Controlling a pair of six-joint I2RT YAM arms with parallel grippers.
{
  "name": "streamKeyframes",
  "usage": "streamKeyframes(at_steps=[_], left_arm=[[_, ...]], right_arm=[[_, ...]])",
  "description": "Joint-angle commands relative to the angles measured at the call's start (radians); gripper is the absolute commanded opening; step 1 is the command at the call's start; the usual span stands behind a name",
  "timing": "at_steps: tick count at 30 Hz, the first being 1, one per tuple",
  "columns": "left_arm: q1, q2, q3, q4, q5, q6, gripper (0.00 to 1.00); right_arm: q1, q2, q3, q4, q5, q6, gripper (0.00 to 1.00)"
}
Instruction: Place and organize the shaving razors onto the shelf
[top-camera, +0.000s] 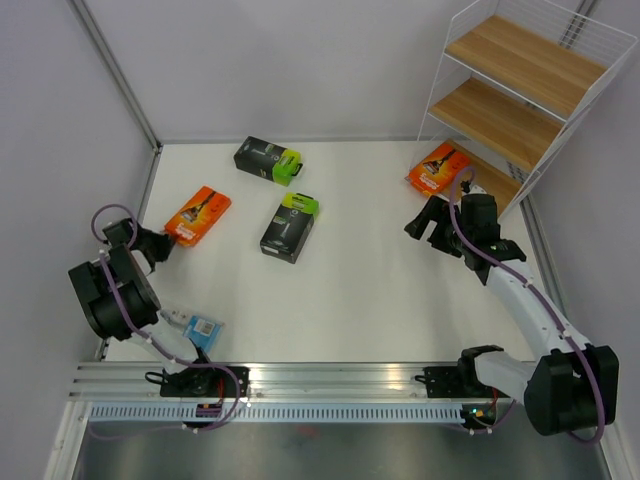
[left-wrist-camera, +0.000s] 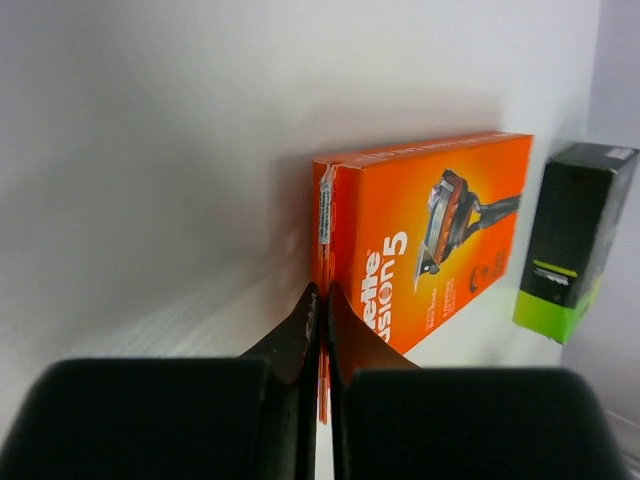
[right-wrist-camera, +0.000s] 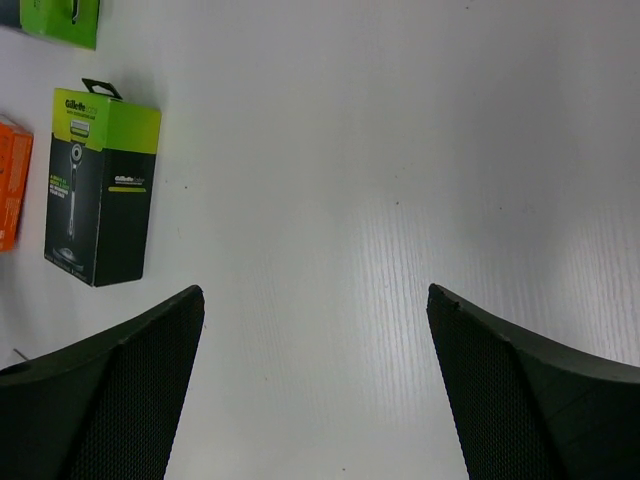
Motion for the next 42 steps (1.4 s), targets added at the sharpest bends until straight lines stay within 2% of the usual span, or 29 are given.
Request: streamKeyframes(at_steps=[1, 7, 10, 14, 17, 21, 25, 26, 29, 32, 35, 42], left_arm=[[0.001, -0.148, -0.012, 0.075, 0.100, 0.027, 0.02], [-0.032, -0.306, 0.045, -0.044, 0.154, 0.061, 0.02], [-0.063, -0.371, 0.046, -0.064, 0.166, -0.009, 0.02], [-0.108, -0.417, 0.048, -0.141, 0.131, -0.125, 0.02], [-0.199, -0.483, 0.060, -0.150, 0.080, -0.139, 0.02], [-0.391, -0.540, 0.193, -0.243, 0.004, -0.105, 0.02], [-0.538, -0.563, 0.282, -0.264, -0.079, -0.100, 0.02], [-0.616, -0.561, 0.314, -0.262, -0.114, -0.099, 0.02], [-0.747, -0.519, 0.386, -0.262, -0.167, -0.065, 0.02], [-0.880, -0.436, 0.449, -0.247, -0.193, -0.050, 0.02], [-1.006, -0.339, 0.486, -0.195, -0.221, -0.062, 0.02], [-1.221, -0.059, 0.624, -0.020, -0.271, -0.154, 0.02]], right_arm=[[0.004, 0.018, 0.081, 0.014, -0.004, -0.010, 0.98], [0.004, -0.022, -0.012, 0.079, -0.030, 0.080, 0.98], [0.004, -0.067, -0.053, 0.078, -0.060, 0.140, 0.98], [0.004, -0.163, -0.090, 0.026, -0.005, 0.151, 0.98], [0.004, -0.243, -0.087, -0.063, 0.071, 0.120, 0.98], [0.002, -0.324, -0.060, -0.224, 0.196, 0.155, 0.98], [0.001, -0.389, -0.127, -0.230, 0.099, 0.232, 0.98], [0.001, -0.425, -0.139, -0.234, 0.099, 0.249, 0.98], [0.001, -0.508, -0.153, -0.289, 0.154, 0.293, 0.98], [0.001, -0.582, -0.100, -0.426, 0.356, 0.352, 0.98], [0.001, -0.643, -0.025, -0.451, 0.465, 0.279, 0.98], [0.001, -0.541, 0.250, -0.534, 0.559, 0.143, 0.98]])
